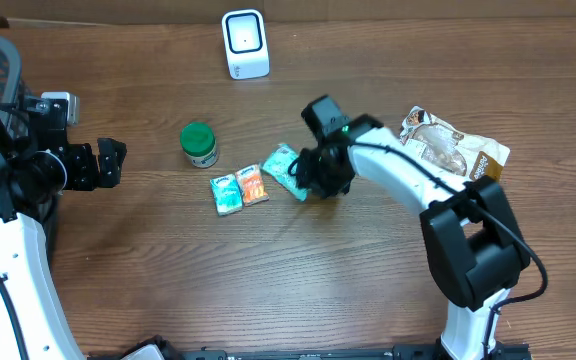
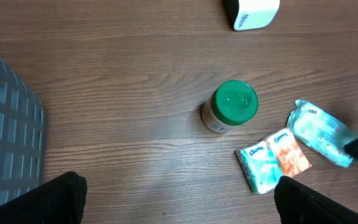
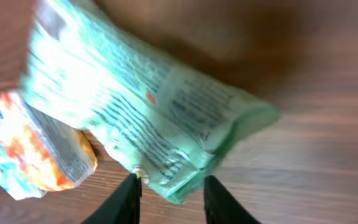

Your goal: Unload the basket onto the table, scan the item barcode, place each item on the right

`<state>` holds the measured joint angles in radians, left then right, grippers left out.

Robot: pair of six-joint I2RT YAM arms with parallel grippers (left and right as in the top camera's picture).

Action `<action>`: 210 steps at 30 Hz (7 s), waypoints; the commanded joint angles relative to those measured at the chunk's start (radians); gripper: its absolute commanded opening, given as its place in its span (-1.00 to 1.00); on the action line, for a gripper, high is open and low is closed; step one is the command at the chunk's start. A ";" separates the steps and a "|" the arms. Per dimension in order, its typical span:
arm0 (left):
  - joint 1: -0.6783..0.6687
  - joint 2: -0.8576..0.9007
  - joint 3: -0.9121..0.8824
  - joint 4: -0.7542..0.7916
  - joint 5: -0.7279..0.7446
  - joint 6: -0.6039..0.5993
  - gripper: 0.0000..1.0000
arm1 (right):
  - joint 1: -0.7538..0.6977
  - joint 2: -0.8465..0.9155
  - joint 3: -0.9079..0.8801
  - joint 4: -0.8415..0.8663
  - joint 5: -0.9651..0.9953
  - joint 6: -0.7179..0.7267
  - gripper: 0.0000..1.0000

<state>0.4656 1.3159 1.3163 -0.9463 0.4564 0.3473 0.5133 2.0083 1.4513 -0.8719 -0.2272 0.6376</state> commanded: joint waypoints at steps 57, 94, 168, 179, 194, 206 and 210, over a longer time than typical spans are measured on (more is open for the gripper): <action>0.005 0.005 0.001 0.002 0.004 0.008 0.99 | 0.029 0.134 0.119 0.001 0.005 -0.119 -0.32; 0.005 0.005 0.001 0.001 0.004 0.008 0.99 | -0.397 0.092 0.294 -0.214 -0.254 -0.624 0.34; 0.005 0.005 0.001 0.001 0.004 0.008 0.99 | -0.415 -0.046 0.180 -0.176 -0.774 -0.719 -0.92; 0.005 0.005 0.001 0.002 0.004 0.008 0.99 | -0.462 -0.269 0.180 -0.274 -0.833 -0.718 -0.92; 0.005 0.005 0.001 0.002 0.004 0.008 0.99 | -0.491 -0.344 0.180 -0.315 -0.866 -0.718 -0.92; 0.005 0.005 0.001 0.002 0.004 0.008 0.99 | -0.491 -0.344 0.180 -0.315 -0.857 -0.722 -0.92; 0.005 0.005 0.001 0.002 0.004 0.008 0.99 | -0.491 -0.344 0.180 -0.316 -0.847 -0.722 -0.92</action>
<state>0.4656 1.3159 1.3163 -0.9463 0.4561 0.3473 0.0261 1.6978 1.6257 -1.1908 -1.0500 -0.0723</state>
